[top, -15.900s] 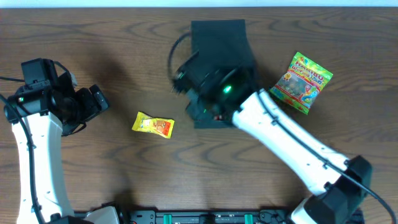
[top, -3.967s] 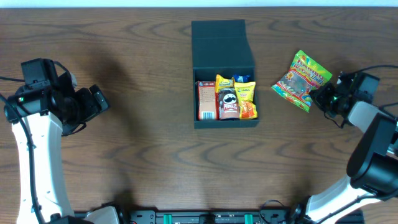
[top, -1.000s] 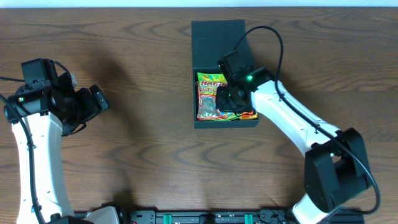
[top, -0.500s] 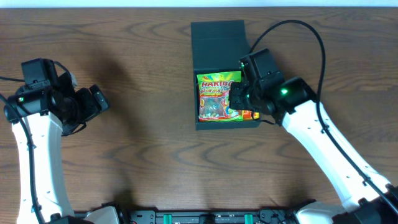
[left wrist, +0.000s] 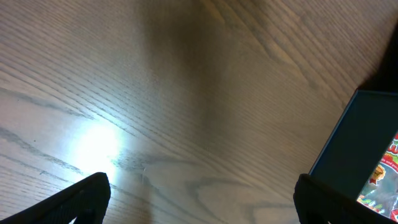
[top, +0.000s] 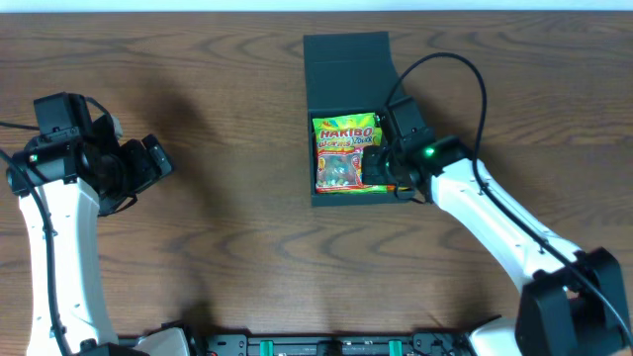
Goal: Pack container
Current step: 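Push the Haribo bag down into the box with the right gripper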
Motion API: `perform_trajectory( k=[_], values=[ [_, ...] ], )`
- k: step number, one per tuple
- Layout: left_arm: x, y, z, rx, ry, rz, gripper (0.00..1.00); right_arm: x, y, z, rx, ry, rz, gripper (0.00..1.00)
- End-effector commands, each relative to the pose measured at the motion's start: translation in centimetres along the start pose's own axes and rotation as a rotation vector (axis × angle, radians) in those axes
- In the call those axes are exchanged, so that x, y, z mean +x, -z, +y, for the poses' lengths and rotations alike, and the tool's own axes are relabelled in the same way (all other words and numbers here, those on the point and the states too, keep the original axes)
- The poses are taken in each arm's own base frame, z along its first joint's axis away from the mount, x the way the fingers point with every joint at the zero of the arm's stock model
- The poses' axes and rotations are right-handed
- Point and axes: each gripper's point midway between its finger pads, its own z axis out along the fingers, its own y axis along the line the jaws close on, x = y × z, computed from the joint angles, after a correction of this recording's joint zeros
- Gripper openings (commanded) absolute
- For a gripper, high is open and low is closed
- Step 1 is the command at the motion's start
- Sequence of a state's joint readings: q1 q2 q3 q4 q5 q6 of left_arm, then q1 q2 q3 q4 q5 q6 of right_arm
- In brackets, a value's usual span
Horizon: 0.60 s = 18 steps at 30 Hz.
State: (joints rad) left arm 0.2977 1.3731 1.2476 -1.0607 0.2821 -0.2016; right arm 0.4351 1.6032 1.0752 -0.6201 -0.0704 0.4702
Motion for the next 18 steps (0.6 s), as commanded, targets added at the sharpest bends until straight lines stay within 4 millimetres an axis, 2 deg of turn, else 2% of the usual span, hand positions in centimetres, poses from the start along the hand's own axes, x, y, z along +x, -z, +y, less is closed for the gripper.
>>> perform_trajectory(
  k=[1,6,10,15,18],
  values=[
    [0.1,-0.2,0.2,-0.005,0.0,0.008,0.95,1.5,-2.0,-1.8,0.033,-0.004,0.037,0.02],
    [0.1,-0.2,0.2,-0.004,0.0,0.008,0.95,2.5,-3.4,-2.3,0.017,-0.016,0.056,0.02],
    [0.1,-0.2,0.2,-0.005,0.0,0.008,0.95,3.0,-3.6,-2.2,0.007,-0.017,0.078,0.02],
    [0.1,-0.2,0.2,-0.005,0.0,0.008,0.95,2.7,-1.2,-0.9,-0.042,-0.009,0.064,0.02],
    [0.1,-0.2,0.2,-0.005,0.0,0.008,0.95,3.5,0.4,0.2,-0.07,-0.006,0.07,0.01]
  ],
)
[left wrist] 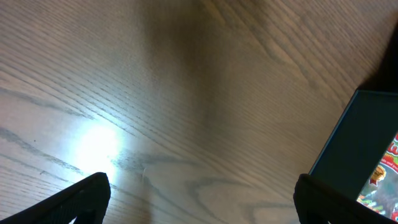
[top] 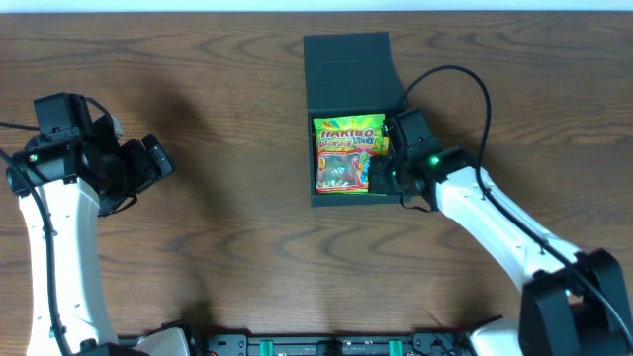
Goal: Pack container
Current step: 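Push the Haribo bag down into the box with the right gripper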
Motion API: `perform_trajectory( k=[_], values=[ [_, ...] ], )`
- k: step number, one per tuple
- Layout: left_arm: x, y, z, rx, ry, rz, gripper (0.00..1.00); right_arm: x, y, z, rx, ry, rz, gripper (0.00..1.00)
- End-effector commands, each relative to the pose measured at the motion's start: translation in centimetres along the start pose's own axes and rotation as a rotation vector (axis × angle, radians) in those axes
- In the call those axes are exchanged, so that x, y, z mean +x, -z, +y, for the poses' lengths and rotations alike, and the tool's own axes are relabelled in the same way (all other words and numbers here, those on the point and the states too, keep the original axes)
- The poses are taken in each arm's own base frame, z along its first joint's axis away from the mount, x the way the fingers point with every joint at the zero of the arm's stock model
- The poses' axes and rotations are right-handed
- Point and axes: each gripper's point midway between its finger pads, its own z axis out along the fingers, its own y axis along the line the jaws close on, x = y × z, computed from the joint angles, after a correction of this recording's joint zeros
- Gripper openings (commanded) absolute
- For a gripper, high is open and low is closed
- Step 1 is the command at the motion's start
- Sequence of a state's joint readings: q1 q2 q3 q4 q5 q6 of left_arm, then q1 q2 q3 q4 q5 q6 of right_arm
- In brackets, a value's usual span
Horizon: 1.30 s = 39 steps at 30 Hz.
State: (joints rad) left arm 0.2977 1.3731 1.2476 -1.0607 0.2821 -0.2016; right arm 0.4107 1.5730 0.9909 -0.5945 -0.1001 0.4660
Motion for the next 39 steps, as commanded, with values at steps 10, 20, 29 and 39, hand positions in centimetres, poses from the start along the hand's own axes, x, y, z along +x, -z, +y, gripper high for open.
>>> perform_trajectory(
  k=[10,20,29,39],
  values=[
    [0.1,-0.2,0.2,-0.004,0.0,0.008,0.95,3.4,-1.2,2.8,-0.115,0.015,0.121,0.02],
    [0.1,-0.2,0.2,-0.005,0.0,0.008,0.95,4.6,-4.1,1.9,-0.076,0.026,0.191,0.01],
    [0.1,-0.2,0.2,-0.005,0.0,0.008,0.95,2.5,0.7,3.5,-0.141,0.047,0.072,0.02],
    [0.1,-0.2,0.2,-0.005,0.0,0.008,0.95,2.2,3.9,6.3,-0.3,0.125,0.027,0.02]
  ],
)
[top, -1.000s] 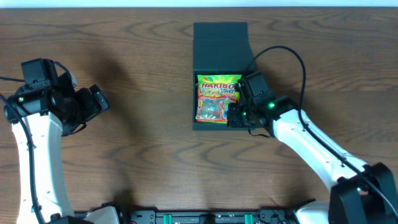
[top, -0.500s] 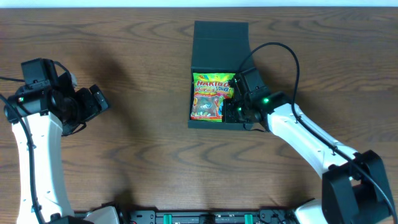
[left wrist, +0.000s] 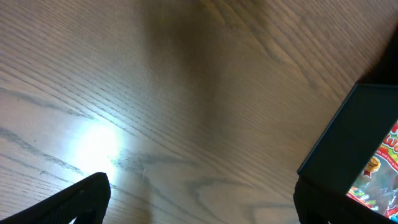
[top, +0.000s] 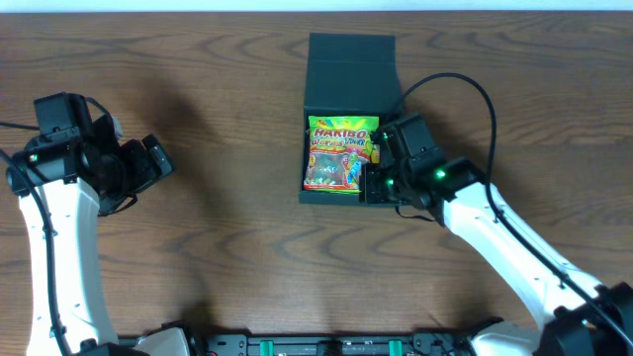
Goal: Pack container
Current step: 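Push the Haribo bag down into the box with the right gripper, then press the Haribo bag flat inside the box with the right gripper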
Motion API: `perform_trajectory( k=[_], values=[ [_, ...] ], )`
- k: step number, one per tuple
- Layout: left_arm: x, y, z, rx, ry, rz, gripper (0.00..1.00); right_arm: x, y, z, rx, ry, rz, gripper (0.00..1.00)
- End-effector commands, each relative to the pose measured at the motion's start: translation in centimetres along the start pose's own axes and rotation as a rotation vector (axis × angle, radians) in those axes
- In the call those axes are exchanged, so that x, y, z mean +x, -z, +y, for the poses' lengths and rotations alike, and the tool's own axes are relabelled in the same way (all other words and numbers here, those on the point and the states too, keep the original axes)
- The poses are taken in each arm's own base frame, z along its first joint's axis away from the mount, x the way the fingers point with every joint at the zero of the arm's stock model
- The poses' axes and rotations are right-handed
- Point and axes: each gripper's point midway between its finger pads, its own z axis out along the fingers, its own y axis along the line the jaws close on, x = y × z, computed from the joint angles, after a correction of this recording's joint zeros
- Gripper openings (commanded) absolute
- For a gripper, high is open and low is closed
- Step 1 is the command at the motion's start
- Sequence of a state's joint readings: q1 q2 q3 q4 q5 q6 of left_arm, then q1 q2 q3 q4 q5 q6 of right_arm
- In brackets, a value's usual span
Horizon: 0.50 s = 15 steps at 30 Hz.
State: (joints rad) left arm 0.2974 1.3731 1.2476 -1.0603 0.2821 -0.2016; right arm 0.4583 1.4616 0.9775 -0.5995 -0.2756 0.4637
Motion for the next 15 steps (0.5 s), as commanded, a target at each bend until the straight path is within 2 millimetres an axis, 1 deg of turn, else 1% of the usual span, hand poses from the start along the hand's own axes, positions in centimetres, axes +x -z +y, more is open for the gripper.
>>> perform_trajectory(
  k=[1,3,6,9,12,15],
  values=[
    [0.1,-0.2,0.2,-0.005,0.0,0.009,0.95,0.5,0.3,2.2,-0.119,0.071,0.017,0.02],
    [0.1,-0.2,0.3,-0.005,0.0,0.008,0.95,0.1,0.2,2.3,-0.134,0.069,0.007,0.02],
    [0.1,-0.2,0.3,-0.005,0.0,0.009,0.95,-0.6,-0.3,1.7,-0.153,0.058,-0.015,0.02],
    [0.1,-0.2,0.3,-0.005,0.0,0.009,0.95,-0.9,-0.9,1.4,-0.235,0.061,-0.034,0.02],
    [0.1,-0.2,0.2,-0.005,0.0,0.009,0.95,-0.8,-1.7,0.9,-0.319,0.047,-0.049,0.02],
    [0.1,-0.2,0.3,-0.005,0.0,0.008,0.95,0.0,-2.6,0.5,-0.396,0.041,-0.042,0.02]
  ],
)
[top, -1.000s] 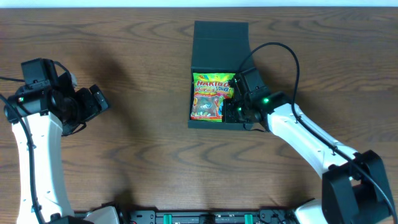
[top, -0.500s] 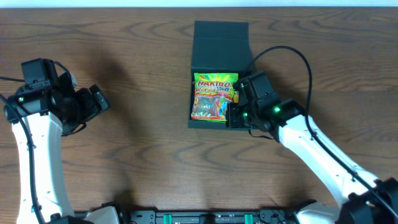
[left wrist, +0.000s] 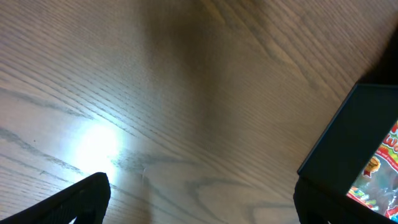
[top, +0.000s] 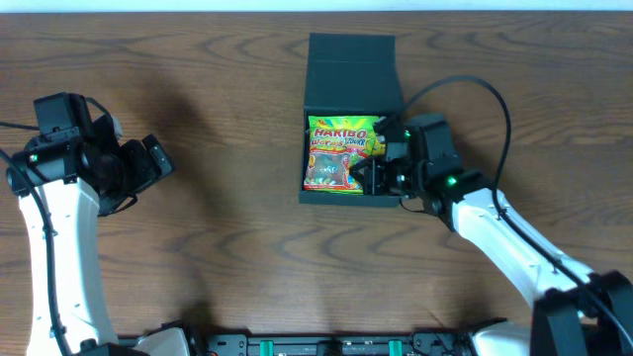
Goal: Pack container
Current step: 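Press the Haribo bag flat inside the box with the right gripper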
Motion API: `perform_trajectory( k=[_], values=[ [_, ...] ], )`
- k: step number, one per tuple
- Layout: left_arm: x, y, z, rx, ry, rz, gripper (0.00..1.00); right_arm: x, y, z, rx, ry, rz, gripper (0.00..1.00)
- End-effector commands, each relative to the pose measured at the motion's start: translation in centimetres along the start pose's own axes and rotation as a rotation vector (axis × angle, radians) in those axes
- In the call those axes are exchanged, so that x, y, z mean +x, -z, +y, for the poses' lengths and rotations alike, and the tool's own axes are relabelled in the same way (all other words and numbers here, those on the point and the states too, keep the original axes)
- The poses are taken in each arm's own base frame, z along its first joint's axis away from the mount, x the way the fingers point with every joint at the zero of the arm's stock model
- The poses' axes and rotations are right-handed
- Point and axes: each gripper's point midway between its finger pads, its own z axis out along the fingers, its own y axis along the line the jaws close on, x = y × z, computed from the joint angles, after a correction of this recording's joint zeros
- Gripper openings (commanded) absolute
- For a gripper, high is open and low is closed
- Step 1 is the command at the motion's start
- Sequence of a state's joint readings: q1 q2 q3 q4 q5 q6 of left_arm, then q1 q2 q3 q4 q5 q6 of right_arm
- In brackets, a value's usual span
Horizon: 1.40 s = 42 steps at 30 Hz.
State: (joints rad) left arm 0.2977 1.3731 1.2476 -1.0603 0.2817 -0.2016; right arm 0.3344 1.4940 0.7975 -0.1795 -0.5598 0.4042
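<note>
A dark green container [top: 306, 148] with its lid [top: 351, 69] folded back stands at the table's middle. Inside it lies a Haribo sweets bag [top: 341, 153]. My right gripper [top: 382, 176] is at the container's right wall, fingers pointing left; from overhead I cannot tell whether it is open or shut. Far to the left, my left gripper [top: 158, 163] hangs over bare wood. In the left wrist view this gripper [left wrist: 202, 205] is open and holds nothing. The container [left wrist: 348, 143] and the bag [left wrist: 382, 174] show at that view's right edge.
The brown wooden table [top: 218, 257] has its far edge at the top of the overhead view. The right arm's black cable [top: 475, 94] loops above the table beside the lid. A bright light patch [left wrist: 93, 146] lies on the wood under the left wrist.
My right arm has drawn back a little to the right, its fingers still at the container's right wall. The container, the bag and the left arm have not moved.
The bag lay in the open container with my right gripper at its right wall. A little later the gripper sat slightly lower on that wall. Then the container stood further left. It stays there now, and the left gripper has been open and still throughout.
</note>
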Motion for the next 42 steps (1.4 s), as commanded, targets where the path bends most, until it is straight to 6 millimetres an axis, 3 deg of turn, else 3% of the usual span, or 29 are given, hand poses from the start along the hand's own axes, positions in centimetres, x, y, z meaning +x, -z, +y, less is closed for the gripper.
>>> perform_trajectory(
  k=[1,7,12,21,26,34,42],
  values=[
    [0.1,-0.2,0.2,-0.004,0.0,0.009,0.95,2.6,-0.9,0.1,-0.139,-0.024,0.076,0.01],
    [0.1,-0.2,0.2,-0.004,0.0,0.009,0.95,3.9,-2.2,0.5,-0.254,-0.031,0.089,0.02],
    [0.1,-0.2,0.2,-0.004,0.0,0.009,0.95,2.9,-1.8,0.9,-0.266,-0.043,0.06,0.02],
    [0.1,-0.2,0.2,-0.005,0.0,0.009,0.95,-3.3,2.8,4.6,-0.359,0.052,-0.162,0.01],
    [0.1,-0.2,0.2,-0.005,0.0,0.009,0.95,-6.2,3.4,3.4,-0.375,0.0,-0.245,0.01],
    [0.1,-0.2,0.2,-0.005,0.0,0.009,0.95,-7.6,0.0,2.8,-0.41,-0.038,-0.155,0.02],
    [0.1,-0.2,0.2,-0.005,0.0,0.009,0.95,-4.9,-4.7,-1.2,-0.297,-0.126,-0.058,0.02]
  ],
)
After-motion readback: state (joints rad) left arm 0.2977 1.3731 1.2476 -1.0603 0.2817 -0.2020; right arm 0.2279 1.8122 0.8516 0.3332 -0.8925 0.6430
